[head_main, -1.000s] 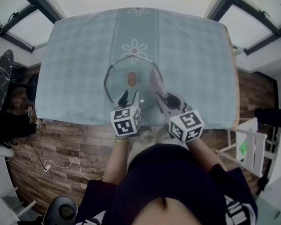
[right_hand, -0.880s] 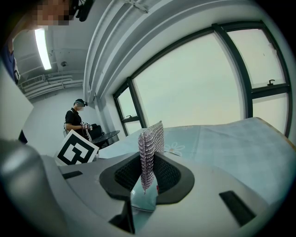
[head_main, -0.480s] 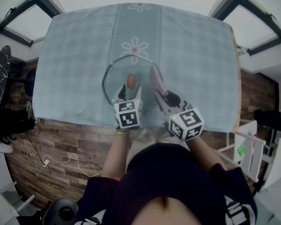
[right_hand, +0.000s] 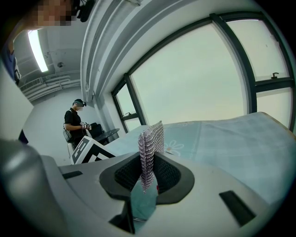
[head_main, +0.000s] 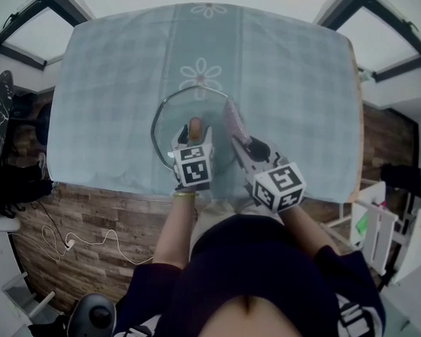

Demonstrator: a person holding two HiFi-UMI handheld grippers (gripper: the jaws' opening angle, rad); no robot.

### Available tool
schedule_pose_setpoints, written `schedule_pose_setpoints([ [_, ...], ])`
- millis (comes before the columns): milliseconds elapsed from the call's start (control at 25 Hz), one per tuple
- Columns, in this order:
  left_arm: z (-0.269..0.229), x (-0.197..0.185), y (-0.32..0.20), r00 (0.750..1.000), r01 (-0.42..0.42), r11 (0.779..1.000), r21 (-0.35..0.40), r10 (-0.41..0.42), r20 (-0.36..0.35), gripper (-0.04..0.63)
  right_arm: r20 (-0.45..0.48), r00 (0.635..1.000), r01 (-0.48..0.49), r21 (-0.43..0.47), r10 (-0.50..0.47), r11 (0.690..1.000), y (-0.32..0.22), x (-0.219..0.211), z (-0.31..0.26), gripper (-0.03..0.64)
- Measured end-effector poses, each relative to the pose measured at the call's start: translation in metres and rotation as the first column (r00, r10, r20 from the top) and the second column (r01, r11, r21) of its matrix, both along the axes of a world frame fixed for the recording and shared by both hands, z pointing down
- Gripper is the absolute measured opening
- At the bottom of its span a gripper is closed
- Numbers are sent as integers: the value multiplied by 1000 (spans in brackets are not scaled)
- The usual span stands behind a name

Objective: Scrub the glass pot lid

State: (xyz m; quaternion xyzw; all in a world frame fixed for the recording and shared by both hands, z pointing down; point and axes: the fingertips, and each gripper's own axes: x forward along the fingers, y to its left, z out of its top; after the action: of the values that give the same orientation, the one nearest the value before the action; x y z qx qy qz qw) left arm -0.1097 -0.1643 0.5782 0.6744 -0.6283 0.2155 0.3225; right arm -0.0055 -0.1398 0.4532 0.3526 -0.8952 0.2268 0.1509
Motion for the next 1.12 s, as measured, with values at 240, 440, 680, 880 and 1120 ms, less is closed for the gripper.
schedule_pose_setpoints([
  [240, 9, -3, -11, 1000, 2, 1000, -24, -1, 24, 256, -4, 1000, -8, 3, 8, 1000, -12, 2, 1, 78],
  [440, 14, -6, -17, 997, 0, 999, -32, 3, 77, 255, -8, 1000, -16, -4, 16, 1000, -16, 5, 4, 78],
  [680, 18, -8, -16, 989, -11, 998, -68, 21, 148, 219, -5, 1000, -18, -6, 18, 1000, -17, 5, 5, 78],
  [880, 17, -7, -15, 988, -4, 997, -77, 16, 155, 172, -2, 1000, -23, -9, 23, 1000, -16, 8, 4, 78],
  [1120, 19, -8, -15, 991, 7, 997, -83, 4, 136, 167, 8, 1000, -21, -10, 21, 1000, -12, 7, 3, 78],
])
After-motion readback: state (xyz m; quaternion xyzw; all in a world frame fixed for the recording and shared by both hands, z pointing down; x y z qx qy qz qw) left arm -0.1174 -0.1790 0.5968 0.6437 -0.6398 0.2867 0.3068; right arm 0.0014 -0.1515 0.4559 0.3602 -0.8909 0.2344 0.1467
